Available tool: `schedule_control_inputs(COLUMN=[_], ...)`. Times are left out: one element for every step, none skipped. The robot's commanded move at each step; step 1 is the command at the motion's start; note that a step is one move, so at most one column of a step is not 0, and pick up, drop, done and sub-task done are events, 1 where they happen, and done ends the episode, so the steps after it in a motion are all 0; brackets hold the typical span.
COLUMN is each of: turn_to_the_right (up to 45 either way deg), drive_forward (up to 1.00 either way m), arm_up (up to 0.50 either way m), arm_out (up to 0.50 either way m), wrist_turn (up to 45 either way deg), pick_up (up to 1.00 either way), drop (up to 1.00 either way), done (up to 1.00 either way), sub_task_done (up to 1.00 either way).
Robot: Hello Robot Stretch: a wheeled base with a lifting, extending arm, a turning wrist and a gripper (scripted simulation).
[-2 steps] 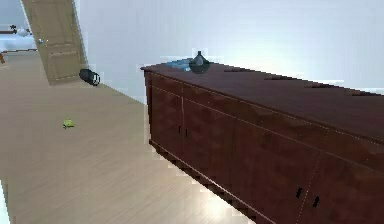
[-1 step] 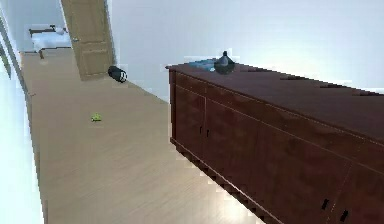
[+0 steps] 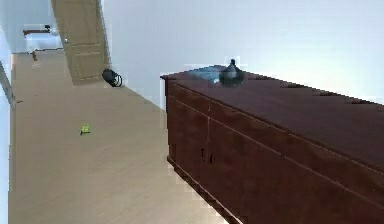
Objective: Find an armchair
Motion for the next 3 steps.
schedule_control_inputs(turn_to_the_right=[-21.0, 0.0, -3.0], drive_forward=[0.00, 1.00, 0.00], arm_up=[0.00, 0.00, 0.00], arm_out=[0.00, 0.00, 0.00], wrist_turn=[0.0, 0.0, 0.0], pick_up=[0.00, 0.00, 0.00], drop=[0.00, 0.00, 0.00], done=[0.00, 0.00, 0.00], sub_task_done=[0.00, 0.00, 0.00])
